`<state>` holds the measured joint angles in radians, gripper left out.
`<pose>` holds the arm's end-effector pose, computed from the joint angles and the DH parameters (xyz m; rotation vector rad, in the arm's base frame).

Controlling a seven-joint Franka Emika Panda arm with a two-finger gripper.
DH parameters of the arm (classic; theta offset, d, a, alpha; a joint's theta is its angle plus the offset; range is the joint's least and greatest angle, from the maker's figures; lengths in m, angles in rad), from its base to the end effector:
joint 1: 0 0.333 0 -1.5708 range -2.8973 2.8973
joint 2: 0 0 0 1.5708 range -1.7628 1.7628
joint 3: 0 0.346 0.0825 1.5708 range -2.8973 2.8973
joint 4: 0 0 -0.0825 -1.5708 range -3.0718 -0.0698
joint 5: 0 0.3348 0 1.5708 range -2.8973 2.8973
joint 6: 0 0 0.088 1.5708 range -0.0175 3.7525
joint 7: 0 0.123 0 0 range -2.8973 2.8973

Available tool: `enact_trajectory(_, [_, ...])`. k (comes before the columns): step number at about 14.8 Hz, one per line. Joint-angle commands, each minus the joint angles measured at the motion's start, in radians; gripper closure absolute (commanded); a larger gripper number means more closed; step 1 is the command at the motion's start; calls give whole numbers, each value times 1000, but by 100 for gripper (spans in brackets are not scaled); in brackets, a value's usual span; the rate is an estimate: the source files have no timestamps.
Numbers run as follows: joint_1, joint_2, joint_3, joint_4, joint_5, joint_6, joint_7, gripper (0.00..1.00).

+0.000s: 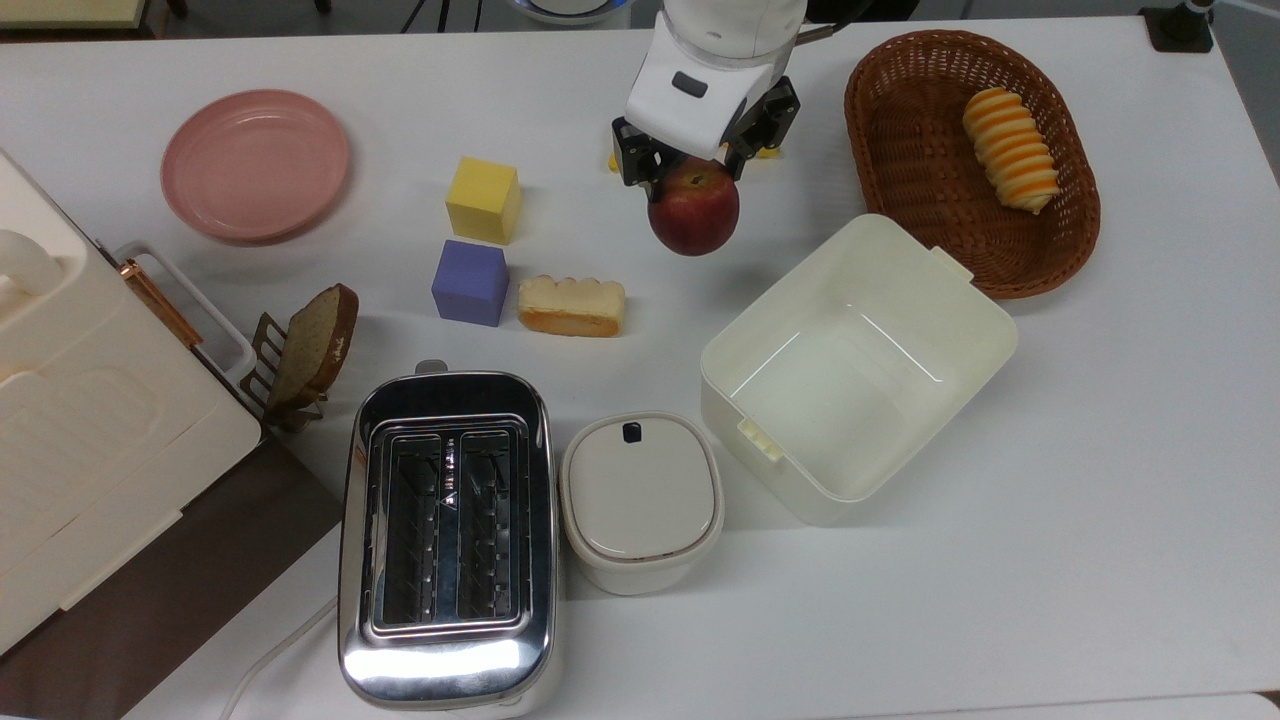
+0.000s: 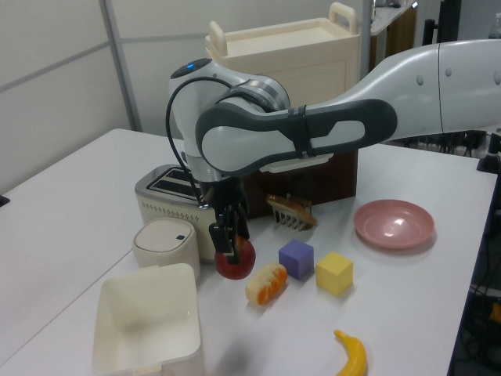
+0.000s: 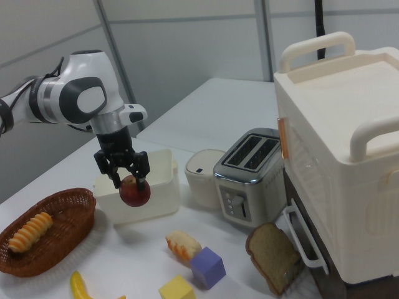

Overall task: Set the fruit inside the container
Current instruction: 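Carry the apple over the cream plastic container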

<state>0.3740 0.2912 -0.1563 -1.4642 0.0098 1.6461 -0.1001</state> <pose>0.5789 0.1422 0.5303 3.0563 0.4942 -0.1604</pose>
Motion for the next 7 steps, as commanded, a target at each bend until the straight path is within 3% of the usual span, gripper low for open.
enact_trajectory(1, [3,-18,-5,4,18,-23,13,36])
enact_trajectory(7, [9,-10,0,10,18,13,97,35])
